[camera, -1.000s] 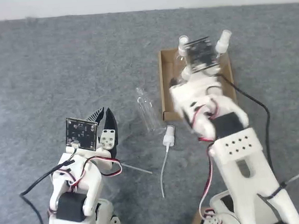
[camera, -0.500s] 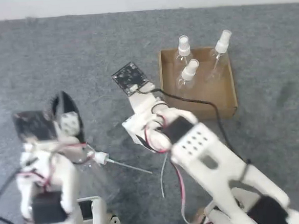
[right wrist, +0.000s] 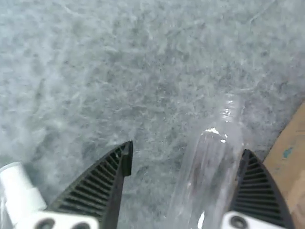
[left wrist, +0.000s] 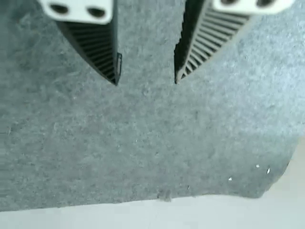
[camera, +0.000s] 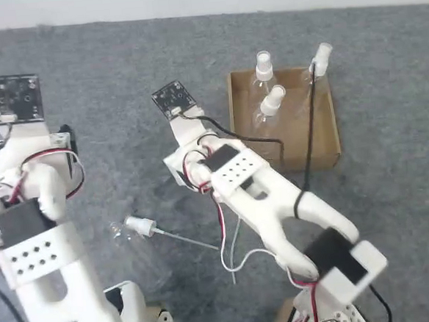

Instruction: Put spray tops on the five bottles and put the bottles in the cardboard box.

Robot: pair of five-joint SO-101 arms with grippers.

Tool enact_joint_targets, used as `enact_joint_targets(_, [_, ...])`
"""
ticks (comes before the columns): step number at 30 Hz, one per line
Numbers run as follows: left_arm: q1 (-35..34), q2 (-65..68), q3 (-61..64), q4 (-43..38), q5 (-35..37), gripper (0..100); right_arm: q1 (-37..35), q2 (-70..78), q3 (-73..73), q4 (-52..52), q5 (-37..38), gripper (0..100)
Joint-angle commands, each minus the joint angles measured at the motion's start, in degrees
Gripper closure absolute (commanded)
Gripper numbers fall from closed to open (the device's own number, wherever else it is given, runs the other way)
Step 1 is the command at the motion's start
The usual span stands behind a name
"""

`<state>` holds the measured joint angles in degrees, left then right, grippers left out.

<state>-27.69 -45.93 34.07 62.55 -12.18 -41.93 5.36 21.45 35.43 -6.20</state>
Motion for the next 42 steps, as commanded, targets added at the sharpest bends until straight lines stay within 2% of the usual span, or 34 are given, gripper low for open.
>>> enact_joint_targets(1, [-0.5, -0.2, -1.9, -1.9, -1.0, 82, 1.7, 2.7, -5.8, -1.0, -1.1, 71.0])
enact_joint_targets(10, [-0.4, -0.1, -0.1, -3.2, -1.1, 82, 2.4, 7.1, -5.5, -1.1, -1.2, 72.1])
enact_joint_targets(13, [-0.4, -0.2, -0.1, -2.9, -1.1, 82, 2.3, 7.6, -5.5, -1.1, -1.2, 80.6])
enact_joint_targets(17, [-0.4, 0.3, 0.0, -2.8, -1.1, 82, 2.2, 7.4, -5.5, -1.0, -1.2, 99.8])
enact_joint_targets(20, [-0.4, -0.2, 1.4, -3.2, -1.1, 82, 2.5, 6.4, -5.5, -0.4, -0.9, 95.6])
enact_joint_targets(22, [-0.4, -0.2, 1.9, -3.2, -1.1, 82, 2.3, 4.6, -5.5, 1.1, -0.9, 96.9])
enact_joint_targets(26, [-0.4, -0.2, 2.1, -2.8, -1.1, 82, 1.1, -2.5, -5.7, 8.9, -0.8, 99.1])
enact_joint_targets(31, [-0.2, -0.2, 2.9, -1.8, -1.0, 82, 1.0, -16.4, -5.7, 25.2, 0.4, 98.9])
enact_joint_targets(37, [1.0, -0.2, 3.5, -0.3, -1.0, 82, 1.1, -34.9, -5.7, 42.1, 16.4, 98.9])
enact_joint_targets(42, [10.5, -0.2, 3.6, 6.0, -4.5, 82, 5.6, -44.4, -6.1, 57.3, 21.6, 99.1])
